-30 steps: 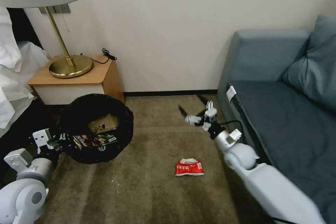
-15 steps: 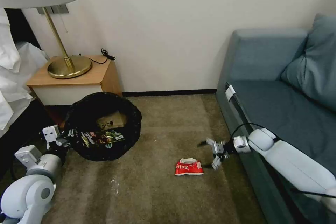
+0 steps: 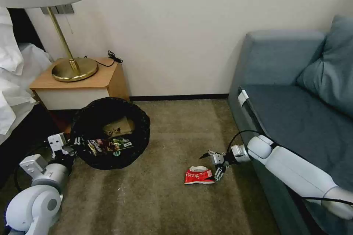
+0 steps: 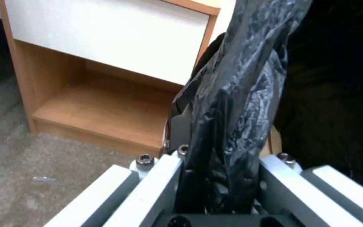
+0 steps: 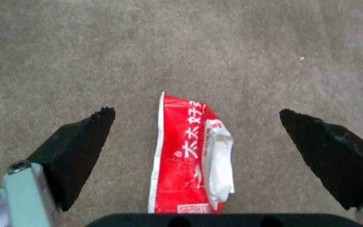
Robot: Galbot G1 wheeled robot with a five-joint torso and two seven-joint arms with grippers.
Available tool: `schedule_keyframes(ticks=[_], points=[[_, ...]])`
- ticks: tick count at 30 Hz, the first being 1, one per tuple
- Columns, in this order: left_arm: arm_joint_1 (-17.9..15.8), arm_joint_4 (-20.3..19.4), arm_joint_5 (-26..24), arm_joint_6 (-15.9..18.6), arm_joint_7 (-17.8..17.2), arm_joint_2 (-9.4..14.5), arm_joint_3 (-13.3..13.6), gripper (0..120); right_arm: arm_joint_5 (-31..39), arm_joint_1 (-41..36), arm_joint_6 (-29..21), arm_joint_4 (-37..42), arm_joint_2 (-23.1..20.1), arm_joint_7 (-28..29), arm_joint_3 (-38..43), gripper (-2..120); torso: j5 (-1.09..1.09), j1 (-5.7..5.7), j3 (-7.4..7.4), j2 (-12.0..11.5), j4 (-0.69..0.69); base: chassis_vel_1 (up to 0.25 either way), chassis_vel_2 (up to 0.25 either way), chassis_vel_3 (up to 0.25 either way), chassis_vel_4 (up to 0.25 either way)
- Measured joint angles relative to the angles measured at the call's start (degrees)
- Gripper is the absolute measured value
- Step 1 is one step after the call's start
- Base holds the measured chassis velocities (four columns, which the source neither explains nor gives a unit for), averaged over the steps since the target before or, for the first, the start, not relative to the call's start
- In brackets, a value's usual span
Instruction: Pick up the trash bin, then pick up the garbage on the floor and place it into the trash bin.
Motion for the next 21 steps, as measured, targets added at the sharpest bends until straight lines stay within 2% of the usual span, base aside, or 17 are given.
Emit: schedule_keyframes(ticks=[1,3,7,9,13,14,21], points=[[0.0,0.1,0.3,-0.2,0.1,-0.5,0.0,1,-1.8,1.3,-0.3,-2.4,1.0,-3.2,-1.7,100,-0.04,0.00,0.00,0.0,0.02,0.000,0.000,0.000,0.000],[0.0,0.1,0.4,-0.2,0.1,-1.0,0.2,1,-2.5,2.0,-0.8,-3.6,1.8,-4.6,-3.4,100,0.00,0.00,0.00,0.0,0.04,0.000,0.000,0.000,0.000],[-0.3,-0.2,0.5,-0.2,-0.1,-1.4,0.7,1,-2.1,3.3,-2.7,-2.6,2.9,-4.4,-6.0,100,-0.02,0.00,0.00,0.0,-0.02,0.000,0.000,0.000,0.000],[-0.2,-0.3,0.6,-0.2,-0.3,-1.4,0.8,1,-2.0,3.8,-3.1,-2.0,3.1,-3.7,-6.7,100,-0.01,0.00,0.00,0.0,0.00,0.000,0.000,0.000,0.000],[0.2,-0.5,0.9,-0.2,-0.4,-1.3,0.9,1,-0.9,4.3,-4.1,-1.5,3.2,1.4,-8.4,100,-0.02,0.00,0.00,0.0,0.02,0.000,0.000,0.000,0.000],[0.3,-0.6,1.1,-0.1,-0.7,-1.3,1.1,1,-1.1,4.1,-4.6,-1.5,3.1,4.5,-8.7,100,-0.01,0.00,0.00,0.0,0.01,0.000,0.000,0.000,0.000],[0.6,-1.5,1.8,0.6,-2.0,-1.1,1.7,1,-1.3,2.6,-4.7,-2.2,3.0,9.3,-9.2,100,-0.03,0.00,-0.01,0.0,-0.01,0.000,0.000,0.000,0.000]])
